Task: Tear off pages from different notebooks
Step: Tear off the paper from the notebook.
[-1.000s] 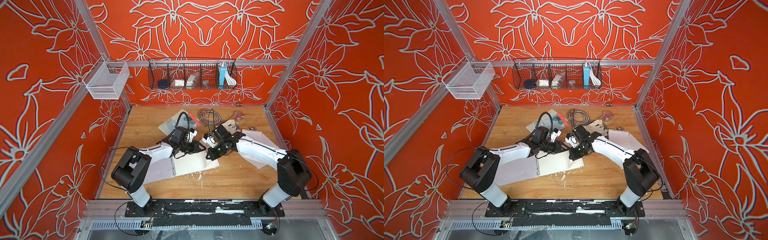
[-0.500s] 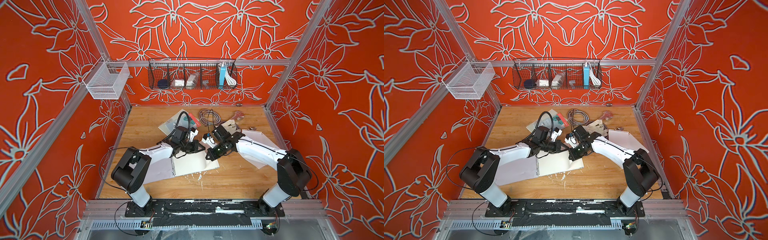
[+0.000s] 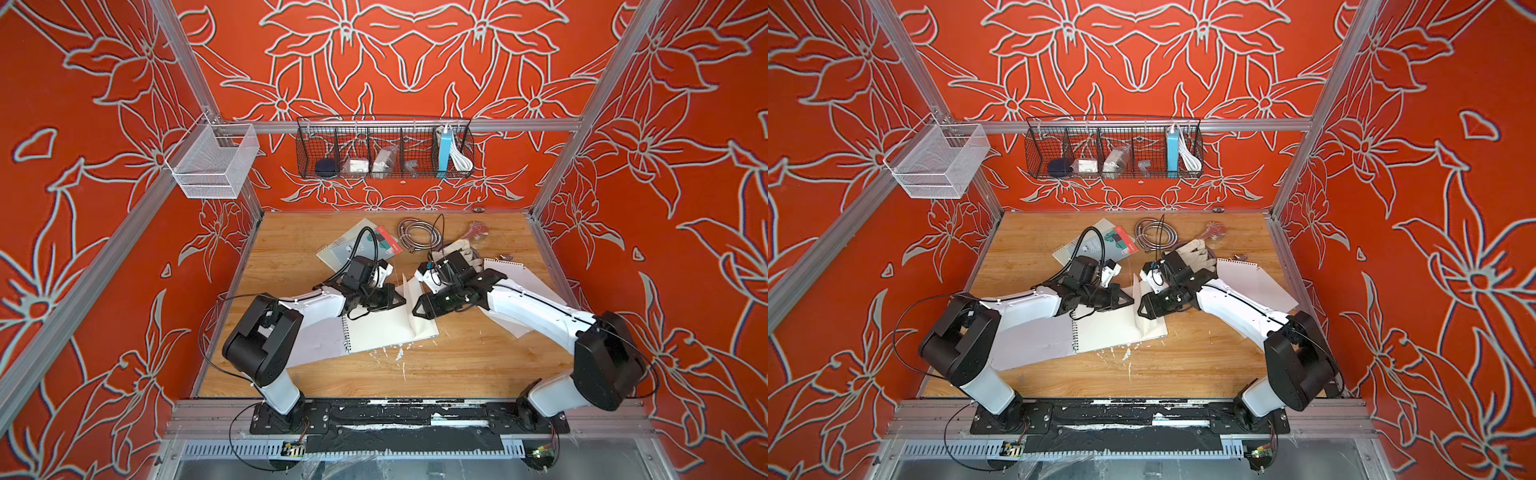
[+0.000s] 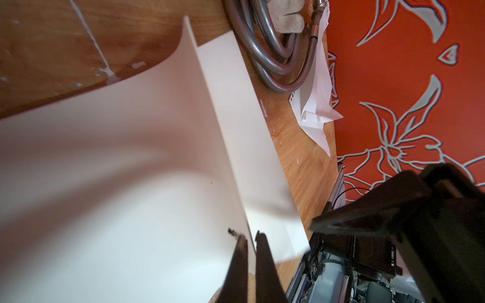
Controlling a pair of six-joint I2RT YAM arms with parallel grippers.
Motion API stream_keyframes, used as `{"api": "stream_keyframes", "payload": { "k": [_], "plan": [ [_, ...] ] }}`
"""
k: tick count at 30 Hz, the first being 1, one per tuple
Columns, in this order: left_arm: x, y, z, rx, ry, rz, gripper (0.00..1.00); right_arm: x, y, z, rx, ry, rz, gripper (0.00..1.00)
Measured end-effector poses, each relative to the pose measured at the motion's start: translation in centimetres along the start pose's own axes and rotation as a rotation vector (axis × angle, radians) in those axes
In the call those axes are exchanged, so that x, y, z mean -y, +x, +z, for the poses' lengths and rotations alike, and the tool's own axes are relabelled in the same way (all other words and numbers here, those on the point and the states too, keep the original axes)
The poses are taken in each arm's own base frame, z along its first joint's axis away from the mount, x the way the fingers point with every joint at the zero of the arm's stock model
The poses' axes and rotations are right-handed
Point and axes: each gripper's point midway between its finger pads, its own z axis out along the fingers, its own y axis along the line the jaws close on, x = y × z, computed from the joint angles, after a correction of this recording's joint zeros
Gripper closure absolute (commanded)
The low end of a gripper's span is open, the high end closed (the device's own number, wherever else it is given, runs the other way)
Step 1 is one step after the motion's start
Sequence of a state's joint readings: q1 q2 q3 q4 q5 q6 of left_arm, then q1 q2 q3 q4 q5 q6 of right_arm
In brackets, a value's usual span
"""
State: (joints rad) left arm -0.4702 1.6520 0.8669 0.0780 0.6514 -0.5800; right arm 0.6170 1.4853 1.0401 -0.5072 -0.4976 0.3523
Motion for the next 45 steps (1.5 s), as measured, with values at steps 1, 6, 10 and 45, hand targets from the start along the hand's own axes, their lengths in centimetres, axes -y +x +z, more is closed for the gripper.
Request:
{"api": "stream_keyframes", "payload": {
  "k": [1, 6, 10, 45],
  "plan": [
    [-0.1, 0.1, 0.0, -0.002, -0.005, -0.001, 1.00, 0.2, -0.4, -0.1, 0.015, -0.008, 0.014, 0.48],
    [-0.5, 0.4, 0.0, -0.014, -0.021, -0.006, 1.00, 1.2, -1.0, 0.5, 0.028, -0.034, 0.072, 0.48],
    [-0.6, 0.5, 0.0, -0.017, -0.026, -0.006, 1.00, 1.0, -0.6, 1.2, 0.000, -0.064, 0.084, 0.46],
    [-0.4, 0.6, 0.0, -0.024, -0.015, 0.002, 1.00, -0.9, 2.3, 4.8, -0.170, -0.074, -0.016, 0.44]
  ]
}}
